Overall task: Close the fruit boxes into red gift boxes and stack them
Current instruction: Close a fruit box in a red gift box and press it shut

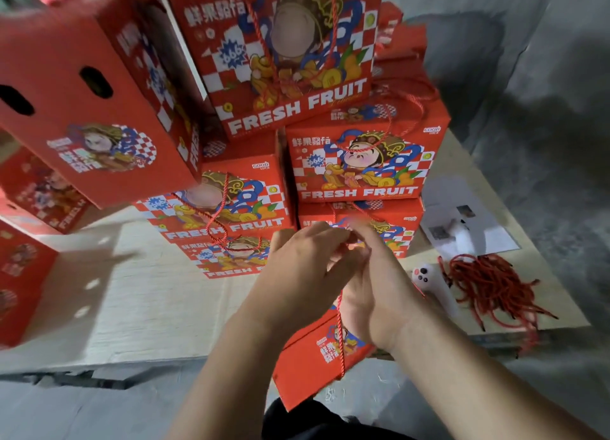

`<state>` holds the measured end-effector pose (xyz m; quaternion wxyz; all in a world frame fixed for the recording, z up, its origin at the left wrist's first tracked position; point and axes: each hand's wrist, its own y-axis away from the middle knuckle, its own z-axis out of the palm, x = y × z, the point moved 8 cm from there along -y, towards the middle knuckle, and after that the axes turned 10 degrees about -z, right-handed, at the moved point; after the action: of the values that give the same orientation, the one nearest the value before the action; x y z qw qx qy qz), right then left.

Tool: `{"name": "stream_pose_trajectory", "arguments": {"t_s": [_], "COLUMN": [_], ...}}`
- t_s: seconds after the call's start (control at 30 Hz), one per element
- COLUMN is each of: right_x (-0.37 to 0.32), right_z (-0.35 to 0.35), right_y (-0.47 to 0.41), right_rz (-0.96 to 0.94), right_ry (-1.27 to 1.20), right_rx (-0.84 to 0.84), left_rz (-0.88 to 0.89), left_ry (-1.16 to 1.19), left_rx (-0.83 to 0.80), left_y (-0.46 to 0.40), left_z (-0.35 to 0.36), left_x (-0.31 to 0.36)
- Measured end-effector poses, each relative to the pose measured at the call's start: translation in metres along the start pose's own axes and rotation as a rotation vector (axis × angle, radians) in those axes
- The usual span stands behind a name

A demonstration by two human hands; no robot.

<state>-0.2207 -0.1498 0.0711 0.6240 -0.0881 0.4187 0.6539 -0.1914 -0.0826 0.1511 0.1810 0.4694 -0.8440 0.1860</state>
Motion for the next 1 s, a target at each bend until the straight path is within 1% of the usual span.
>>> {"name": "stream_pose_trajectory", "arguments": {"t_s": [0.03, 0.07, 0.13, 0.17, 0.2, 0.23, 0.3, 0.33, 0.37, 0.43, 0.47, 0.5, 0.53, 0.57, 0.63, 0.7, 0.77, 0.8, 0.9, 1.0], "right_x": [-0.006, -0.013, -0.031, -0.04, -0.049, -0.058, -0.074, -0.08, -0.082, -0.077, -0.073, -0.071, -0.073, -0.081, -0.103, -0.121, -0.125, -0.122, -0.106, -0.094], "right_z": [0.003, 0.007, 0.014, 0.014, 0.015, 0.017, 0.015, 0.011, 0.009, 0.007, 0.007, 0.009, 0.013, 0.019, 0.033, 0.042, 0.047, 0.048, 0.051, 0.049], "right_y": [-0.002, -0.004, -0.008, -0.009, -0.008, -0.007, -0.005, -0.001, 0.003, 0.008, 0.009, 0.009, 0.01, 0.01, 0.01, 0.01, 0.003, -0.002, -0.016, -0.026], "right_rz": [-0.01, -0.027, -0.085, -0.121, -0.149, -0.174, -0.236, -0.261, -0.264, -0.225, -0.214, -0.213, -0.219, -0.242, -0.309, -0.34, -0.301, -0.276, -0.238, -0.265], "right_ry": [-0.012, -0.026, -0.071, -0.059, -0.031, -0.019, -0.038, -0.054, -0.057, -0.009, 0.039, 0.079, 0.101, 0.102, 0.078, 0.071, 0.061, 0.068, 0.106, 0.22], "right_rx": [0.004, -0.005, -0.026, -0.014, -0.011, -0.03, -0.103, -0.13, -0.152, -0.158, -0.144, -0.138, -0.151, -0.183, -0.248, -0.249, -0.199, -0.171, -0.159, -0.203], "left_rz": [-0.004, 0.01, 0.058, 0.063, 0.039, -0.014, -0.188, -0.285, -0.371, -0.472, -0.49, -0.488, -0.475, -0.444, -0.36, -0.316, -0.371, -0.418, -0.494, -0.497], "left_ry": [-0.033, -0.082, -0.151, -0.111, -0.017, 0.118, 0.414, 0.532, 0.6, 0.593, 0.561, 0.53, 0.506, 0.498, 0.468, 0.358, 0.238, 0.221, 0.343, 0.392], "left_rx": [0.033, 0.101, 0.284, 0.347, 0.372, 0.369, 0.311, 0.254, 0.183, 0.01, -0.068, -0.108, -0.108, -0.072, 0.05, 0.182, 0.288, 0.317, 0.304, 0.188], "left_y": [0.002, 0.004, 0.006, 0.005, 0.002, -0.001, -0.005, -0.005, -0.002, 0.007, 0.011, 0.014, 0.015, 0.014, 0.01, 0.01, 0.013, 0.015, 0.02, 0.021], "left_z": [-0.006, -0.015, -0.039, -0.051, -0.059, -0.062, -0.052, -0.038, -0.02, 0.021, 0.039, 0.051, 0.057, 0.057, 0.047, 0.031, 0.02, 0.019, 0.028, 0.046], "left_x": [0.002, 0.005, 0.012, 0.008, -0.001, -0.016, -0.051, -0.065, -0.076, -0.087, -0.088, -0.088, -0.085, -0.082, -0.076, -0.075, -0.084, -0.09, -0.107, -0.114]}}
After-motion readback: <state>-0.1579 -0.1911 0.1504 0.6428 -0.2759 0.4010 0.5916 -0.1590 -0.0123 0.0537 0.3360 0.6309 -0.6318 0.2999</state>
